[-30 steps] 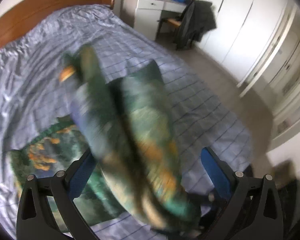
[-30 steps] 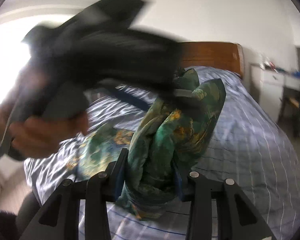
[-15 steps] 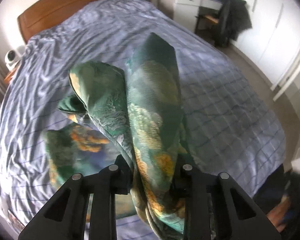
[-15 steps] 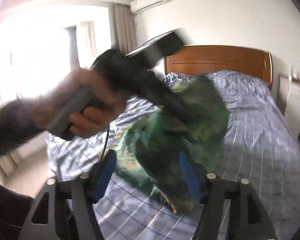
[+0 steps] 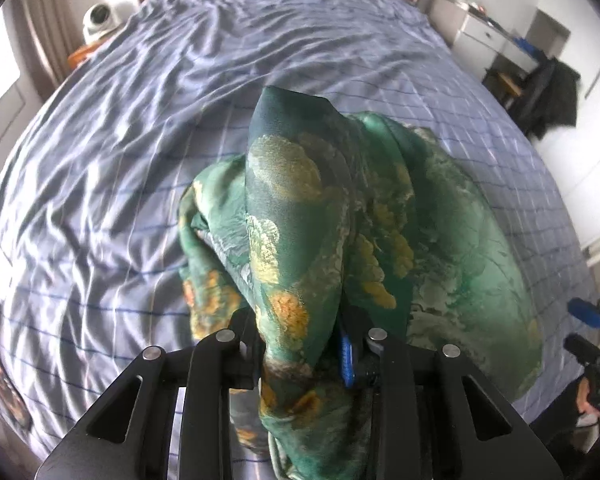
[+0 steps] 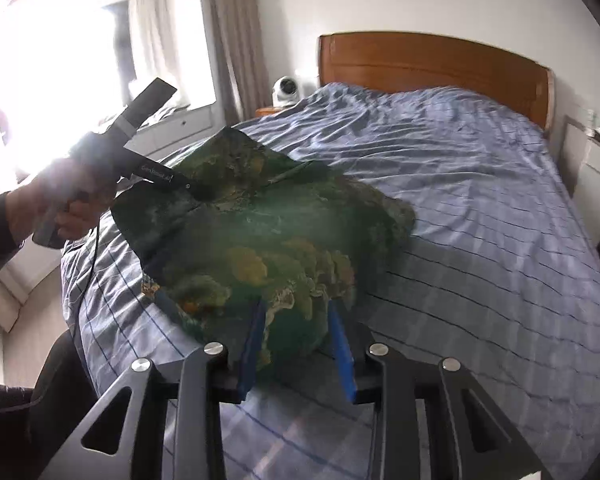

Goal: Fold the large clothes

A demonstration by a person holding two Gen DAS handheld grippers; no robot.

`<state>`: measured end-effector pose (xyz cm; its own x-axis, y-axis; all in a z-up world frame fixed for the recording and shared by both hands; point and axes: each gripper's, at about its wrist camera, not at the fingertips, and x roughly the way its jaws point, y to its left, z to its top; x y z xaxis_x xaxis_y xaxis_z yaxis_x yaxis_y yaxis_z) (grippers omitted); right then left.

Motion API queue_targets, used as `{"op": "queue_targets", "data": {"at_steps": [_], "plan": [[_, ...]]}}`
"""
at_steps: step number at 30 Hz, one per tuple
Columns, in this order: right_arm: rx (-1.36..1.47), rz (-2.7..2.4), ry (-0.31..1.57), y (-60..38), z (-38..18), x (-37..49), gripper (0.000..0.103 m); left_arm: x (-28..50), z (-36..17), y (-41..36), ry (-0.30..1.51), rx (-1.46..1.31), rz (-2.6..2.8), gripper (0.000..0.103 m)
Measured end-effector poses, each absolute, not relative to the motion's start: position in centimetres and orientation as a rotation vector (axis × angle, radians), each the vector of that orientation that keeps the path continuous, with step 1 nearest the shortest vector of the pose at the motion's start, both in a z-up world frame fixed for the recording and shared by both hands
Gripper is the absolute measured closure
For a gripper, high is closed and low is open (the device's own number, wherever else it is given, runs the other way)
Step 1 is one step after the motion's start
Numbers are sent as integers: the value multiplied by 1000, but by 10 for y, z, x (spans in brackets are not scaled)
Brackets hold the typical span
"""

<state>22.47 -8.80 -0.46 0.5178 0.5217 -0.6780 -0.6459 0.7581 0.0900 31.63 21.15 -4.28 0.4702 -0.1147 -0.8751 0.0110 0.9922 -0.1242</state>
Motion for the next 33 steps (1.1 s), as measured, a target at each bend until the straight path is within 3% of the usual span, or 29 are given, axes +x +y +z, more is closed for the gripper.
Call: {"op": "queue_targets", "data": {"at_steps": [6, 16, 33], "plan": [[-246, 751, 748, -40, -17, 250, 70, 304, -69, 229, 1080, -157, -100, 72], [-352, 734, 977, 4, -93, 268, 70, 289, -102, 241, 1061, -200, -91, 69], [-383, 709, 980, 7, -104, 262, 70, 285, -104, 229, 1027, -103, -39, 67]]}}
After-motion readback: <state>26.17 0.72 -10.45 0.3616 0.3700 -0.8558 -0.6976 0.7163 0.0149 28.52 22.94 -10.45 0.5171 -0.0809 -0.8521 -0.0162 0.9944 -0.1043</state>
